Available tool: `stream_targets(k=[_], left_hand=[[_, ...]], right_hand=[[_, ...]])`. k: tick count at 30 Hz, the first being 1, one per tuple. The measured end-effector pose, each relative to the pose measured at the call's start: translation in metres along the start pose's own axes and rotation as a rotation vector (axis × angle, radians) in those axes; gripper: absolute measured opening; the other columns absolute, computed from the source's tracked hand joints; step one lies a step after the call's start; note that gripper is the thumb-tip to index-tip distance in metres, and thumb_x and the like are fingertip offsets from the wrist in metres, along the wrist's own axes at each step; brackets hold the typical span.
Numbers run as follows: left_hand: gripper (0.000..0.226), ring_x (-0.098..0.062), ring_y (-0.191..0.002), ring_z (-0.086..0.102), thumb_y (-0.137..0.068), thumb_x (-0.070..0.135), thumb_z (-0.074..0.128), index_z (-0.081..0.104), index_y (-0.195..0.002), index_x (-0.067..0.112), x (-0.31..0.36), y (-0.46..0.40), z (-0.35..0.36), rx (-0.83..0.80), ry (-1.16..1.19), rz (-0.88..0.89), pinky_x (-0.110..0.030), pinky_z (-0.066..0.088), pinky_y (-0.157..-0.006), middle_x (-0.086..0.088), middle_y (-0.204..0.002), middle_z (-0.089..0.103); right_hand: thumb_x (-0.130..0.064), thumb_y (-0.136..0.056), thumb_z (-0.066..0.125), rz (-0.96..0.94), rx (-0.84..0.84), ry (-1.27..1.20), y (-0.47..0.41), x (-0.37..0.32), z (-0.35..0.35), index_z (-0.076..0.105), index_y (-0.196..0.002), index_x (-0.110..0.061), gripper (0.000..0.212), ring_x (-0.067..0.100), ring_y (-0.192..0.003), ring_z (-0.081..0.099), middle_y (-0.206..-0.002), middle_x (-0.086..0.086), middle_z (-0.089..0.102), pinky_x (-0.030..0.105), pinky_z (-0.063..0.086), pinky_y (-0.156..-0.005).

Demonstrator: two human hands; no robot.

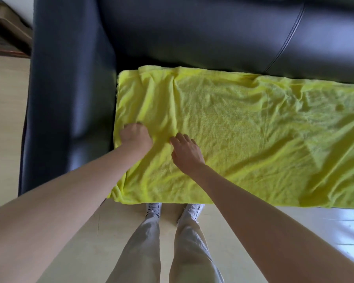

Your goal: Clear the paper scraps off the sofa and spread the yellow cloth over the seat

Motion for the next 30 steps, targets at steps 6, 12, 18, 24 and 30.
stream_targets(k=[6,12,18,24,30], left_hand=[[0.066,-0.027,-0.144,0.015,-0.095,0.014,0.044,0.011,-0.152,0.012,-0.005,-0.069,-0.058,0.215,0.267,0.2,-0.041,0.031,-0.111,-0.008,-0.158,0.009],[0.067,-0.023,-0.148,0.001,-0.1,0.027,0.034,-0.003,-0.153,0.016,-0.02,-0.119,-0.044,-0.043,0.244,0.136,-0.037,0.015,-0.12,0.0,-0.16,-0.014],[0.067,-0.023,-0.148,0.006,-0.099,0.028,0.036,-0.001,-0.153,0.01,-0.025,-0.128,-0.053,0.057,0.291,-0.041,-0.041,0.026,-0.115,-0.004,-0.161,-0.009],[0.064,-0.031,-0.141,0.024,-0.094,0.023,0.046,0.018,-0.149,0.007,0.008,-0.073,-0.07,0.442,0.264,0.073,-0.044,0.029,-0.113,-0.016,-0.154,0.021],[0.062,-0.025,-0.147,0.013,-0.097,0.026,0.036,0.012,-0.152,0.009,0.072,0.011,-0.007,0.439,0.15,0.411,-0.039,0.02,-0.118,-0.011,-0.16,0.013]], right_hand=[[-0.028,-0.093,0.052,0.352,0.012,-0.083,-0.045,0.039,-0.021,0.008,-0.153,-0.022,0.074,0.025,-0.148,0.0,-0.161,0.006,-0.002,0.046,0.016,-0.119],[-0.044,-0.092,0.051,0.444,-0.053,-0.054,-0.053,0.046,-0.009,-0.008,-0.152,-0.024,0.087,0.025,-0.148,-0.008,-0.16,0.004,-0.016,0.048,0.012,-0.117],[-0.047,-0.091,0.051,0.438,-0.058,-0.025,-0.056,0.048,-0.01,-0.005,-0.153,-0.024,0.086,0.027,-0.148,-0.004,-0.16,0.005,-0.012,0.05,0.018,-0.115],[-0.041,-0.086,0.059,0.419,-0.093,-0.084,-0.067,0.059,-0.031,0.022,-0.147,-0.029,0.073,0.029,-0.138,0.021,-0.153,0.002,0.016,0.047,0.045,-0.099],[-0.031,-0.086,0.058,0.315,-0.127,-0.252,-0.048,0.062,-0.036,0.016,-0.151,-0.03,0.078,0.024,-0.145,0.012,-0.159,-0.004,0.009,0.047,0.032,-0.11]])
Point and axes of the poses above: each hand's wrist, its own y-axis away from the middle knuckle, its own z-axis out of the palm, x = y × z, the point moved 8 cm from there along -y, towards the middle knuckle
